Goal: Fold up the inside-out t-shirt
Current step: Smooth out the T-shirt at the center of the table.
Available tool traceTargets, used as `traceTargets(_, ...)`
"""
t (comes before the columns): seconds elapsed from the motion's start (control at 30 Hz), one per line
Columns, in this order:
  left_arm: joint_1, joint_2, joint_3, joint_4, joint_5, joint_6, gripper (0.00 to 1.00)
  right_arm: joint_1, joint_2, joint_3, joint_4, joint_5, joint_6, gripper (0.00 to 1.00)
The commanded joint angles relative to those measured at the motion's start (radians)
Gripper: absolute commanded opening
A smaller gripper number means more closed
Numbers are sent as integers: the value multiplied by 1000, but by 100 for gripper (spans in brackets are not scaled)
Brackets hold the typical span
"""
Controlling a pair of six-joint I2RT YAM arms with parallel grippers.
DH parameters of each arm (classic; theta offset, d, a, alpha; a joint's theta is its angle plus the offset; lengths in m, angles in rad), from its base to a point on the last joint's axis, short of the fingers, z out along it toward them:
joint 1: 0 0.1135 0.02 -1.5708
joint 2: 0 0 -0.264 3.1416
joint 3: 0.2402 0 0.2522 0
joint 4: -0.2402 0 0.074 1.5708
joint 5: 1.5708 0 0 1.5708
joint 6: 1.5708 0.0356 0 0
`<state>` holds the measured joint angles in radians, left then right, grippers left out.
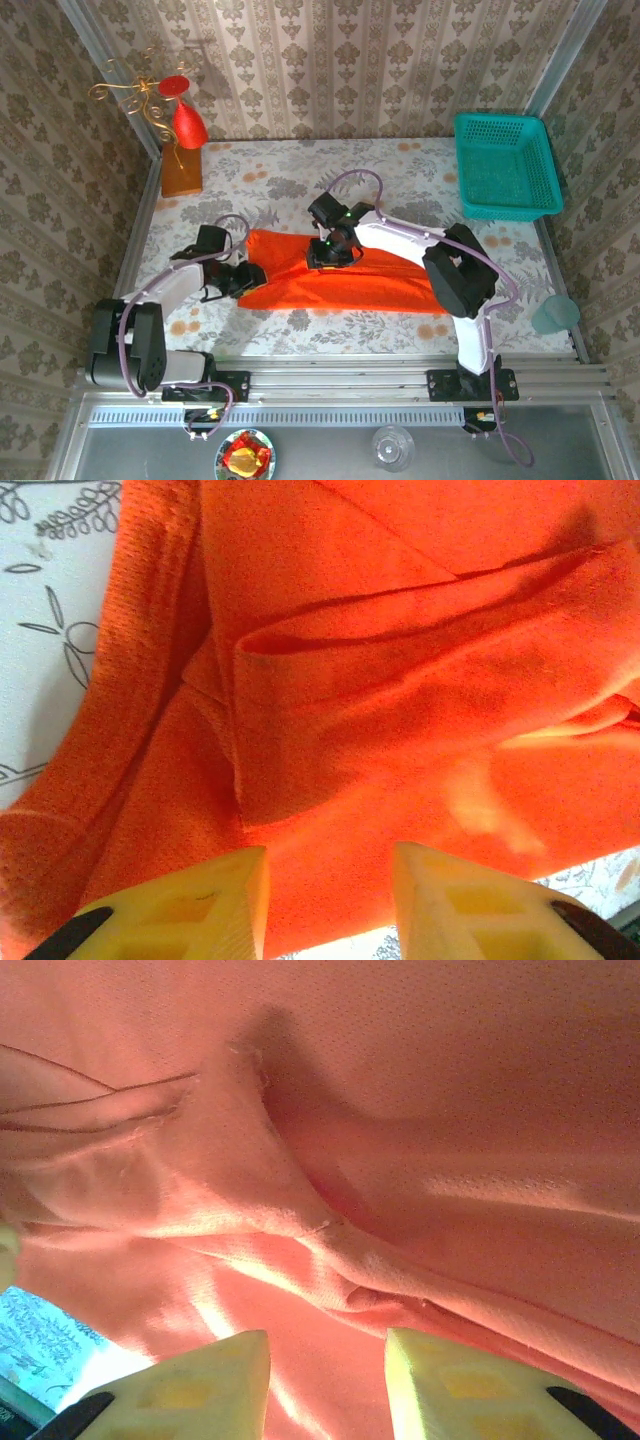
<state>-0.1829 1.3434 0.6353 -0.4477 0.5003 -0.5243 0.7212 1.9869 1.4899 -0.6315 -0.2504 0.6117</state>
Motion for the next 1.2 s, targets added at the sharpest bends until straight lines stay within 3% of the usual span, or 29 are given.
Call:
traceTargets(0.0, -5, 23, 23, 5, -41, -6, 37, 7, -55, -28, -18, 27, 23, 36)
traceTargets(0.2, -9, 82, 64, -2, -48, 13, 35, 7, -77, -39, -22, 40, 31, 36)
traceTargets(0.37, -16, 75, 106, -5, -48, 12, 14, 6, -85, -36, -28, 45, 32, 36)
traceTargets(0.47, -16, 59, 133, -12, -49, 9, 7, 7, -88, -38, -31, 46, 31, 36)
traceTargets(1.17, 26, 438, 545, -25, -21, 46, 7, 7, -55, -25, -30, 76, 31, 35)
